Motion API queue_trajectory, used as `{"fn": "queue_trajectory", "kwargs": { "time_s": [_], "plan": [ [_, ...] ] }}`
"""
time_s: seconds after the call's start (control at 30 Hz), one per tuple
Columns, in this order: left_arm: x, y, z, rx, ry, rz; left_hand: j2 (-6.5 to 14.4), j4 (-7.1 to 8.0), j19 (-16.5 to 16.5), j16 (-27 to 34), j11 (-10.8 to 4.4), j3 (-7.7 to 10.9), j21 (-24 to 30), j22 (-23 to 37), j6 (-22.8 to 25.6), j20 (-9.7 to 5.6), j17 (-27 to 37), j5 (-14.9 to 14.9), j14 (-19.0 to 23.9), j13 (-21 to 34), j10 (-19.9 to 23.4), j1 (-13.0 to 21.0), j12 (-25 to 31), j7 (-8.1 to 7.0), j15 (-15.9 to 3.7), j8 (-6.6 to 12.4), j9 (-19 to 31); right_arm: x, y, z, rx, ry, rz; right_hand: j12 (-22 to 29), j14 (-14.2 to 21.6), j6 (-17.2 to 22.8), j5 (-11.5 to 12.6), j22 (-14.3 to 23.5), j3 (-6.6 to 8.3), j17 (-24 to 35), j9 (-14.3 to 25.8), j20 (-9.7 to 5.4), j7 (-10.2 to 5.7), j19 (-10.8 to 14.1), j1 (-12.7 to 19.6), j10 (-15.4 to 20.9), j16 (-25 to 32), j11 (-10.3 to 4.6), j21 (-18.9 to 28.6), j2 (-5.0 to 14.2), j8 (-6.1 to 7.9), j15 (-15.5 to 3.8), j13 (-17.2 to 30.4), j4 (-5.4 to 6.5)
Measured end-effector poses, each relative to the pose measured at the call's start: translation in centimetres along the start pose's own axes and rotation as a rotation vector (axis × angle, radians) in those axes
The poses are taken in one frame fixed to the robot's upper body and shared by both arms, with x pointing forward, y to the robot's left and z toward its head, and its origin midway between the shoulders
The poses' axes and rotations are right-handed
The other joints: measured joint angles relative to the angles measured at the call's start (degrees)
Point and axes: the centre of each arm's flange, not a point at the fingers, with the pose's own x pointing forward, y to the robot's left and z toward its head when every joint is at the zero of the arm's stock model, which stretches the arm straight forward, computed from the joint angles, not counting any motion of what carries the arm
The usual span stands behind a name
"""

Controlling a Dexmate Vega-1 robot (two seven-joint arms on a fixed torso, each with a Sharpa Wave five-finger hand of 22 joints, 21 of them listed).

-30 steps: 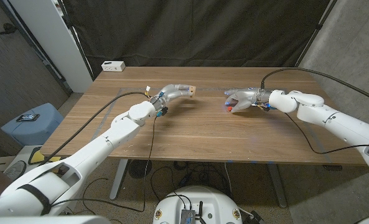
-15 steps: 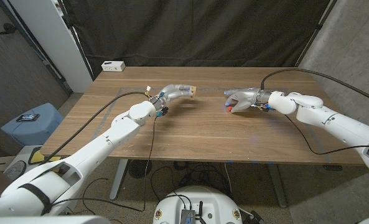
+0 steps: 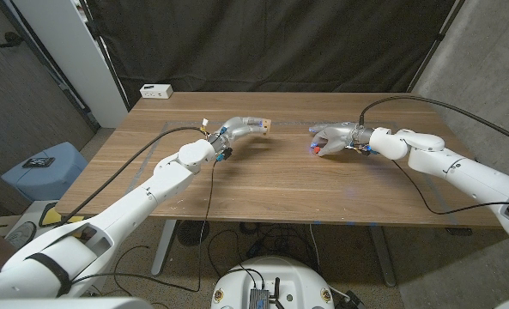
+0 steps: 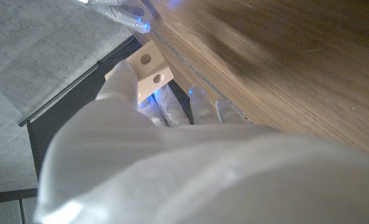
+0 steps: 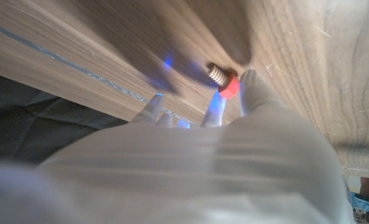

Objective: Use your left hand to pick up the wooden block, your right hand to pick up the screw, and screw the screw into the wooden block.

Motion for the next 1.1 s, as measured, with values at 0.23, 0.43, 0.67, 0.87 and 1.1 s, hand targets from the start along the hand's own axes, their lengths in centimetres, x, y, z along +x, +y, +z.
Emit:
{"fn": "queue_trajectory", "kwargs": {
  "time_s": [0.23, 0.43, 0.67, 0.87, 1.1],
  "plan": [
    [-0.01, -0.03, 0.01, -0.001, -0.001, -0.002, 0.21, -0.01, -0.13, 0.0, 0.0, 0.01, 0.0, 0.0, -0.1, 0.13, 0.0, -0.01, 0.0, 0.0, 0.0, -0.21, -0.23, 0.08, 0.0, -0.36, 0.0, 0.07, 0.06, 0.13, 0.0, -0.001, -0.005, 0.01, 0.4, 1.12, 0.0, 0.0, 0.0, 0.27, 0.3, 0.32, 0.1, 0.31, 0.59, 0.43, 0.33, -0.19, 0.0, 0.01, 0.88, -0.02, 0.0, 0.0],
    [-0.12, -0.14, -0.02, -0.003, -0.001, -0.006, 0.21, 0.14, -0.31, 0.0, -0.26, -0.14, 0.0, 0.0, -0.11, 0.31, -0.12, 0.03, 0.01, 0.0, -0.26, -0.21, -0.23, 0.08, 0.0, -0.4, -0.01, 0.16, 0.08, 0.25, 0.001, -0.002, -0.009, 0.01, 0.4, 1.95, 0.0, 0.0, 0.0, 0.27, 0.56, 0.32, -0.1, 0.31, 0.58, 0.71, 0.33, 0.09, 0.0, 0.02, 1.5, -0.01, 0.0, 0.0],
    [-0.24, -0.23, 0.02, -0.004, -0.003, -0.01, 0.2, 0.12, -0.31, 0.0, -0.31, -0.15, 0.0, 0.0, -0.13, 0.31, -0.14, 0.31, 0.01, 0.0, -0.31, -0.21, -0.23, 0.07, 0.01, -0.15, -0.02, 0.23, 0.16, 0.35, 0.001, -0.004, -0.01, 0.01, 0.39, 2.35, 0.0, 0.0, -0.24, 0.26, 0.83, 0.62, 0.11, 0.61, 0.58, 1.01, 0.33, -0.21, 0.0, 0.02, 1.94, -0.01, -0.01, 0.25],
    [-0.36, -0.28, 0.08, -0.004, -0.004, -0.014, 0.21, 0.11, -0.31, 0.0, -0.31, -0.17, 0.0, 0.0, -0.32, 0.31, -0.14, 0.31, 0.01, 0.0, -0.31, -0.22, -0.23, 0.08, 0.01, -0.15, -0.03, 0.26, 0.18, 0.3, -0.002, -0.005, -0.007, 0.01, 0.39, 2.35, 0.0, 0.0, -0.24, 0.26, 1.02, 0.63, 0.11, 0.61, 0.58, 1.01, 0.33, -0.21, 0.0, 0.03, 1.94, -0.01, -0.01, 0.24],
    [-0.55, -0.35, 0.05, -0.004, 0.0, -0.016, 0.52, 0.08, -0.31, 0.0, -0.31, -0.18, 0.0, 0.0, -0.35, 0.31, -0.14, 0.31, 0.01, 0.0, -0.31, -0.53, -0.66, 0.08, 0.01, -0.15, -0.05, 0.27, 0.08, 0.32, -0.007, -0.013, -0.005, 0.01, 0.39, 2.31, 0.0, 0.0, -0.48, 0.29, 1.09, 0.63, 0.09, 0.61, 0.57, 1.01, 0.33, -0.21, 0.0, 0.03, 1.94, -0.01, -0.01, 0.48]
  ]
}}
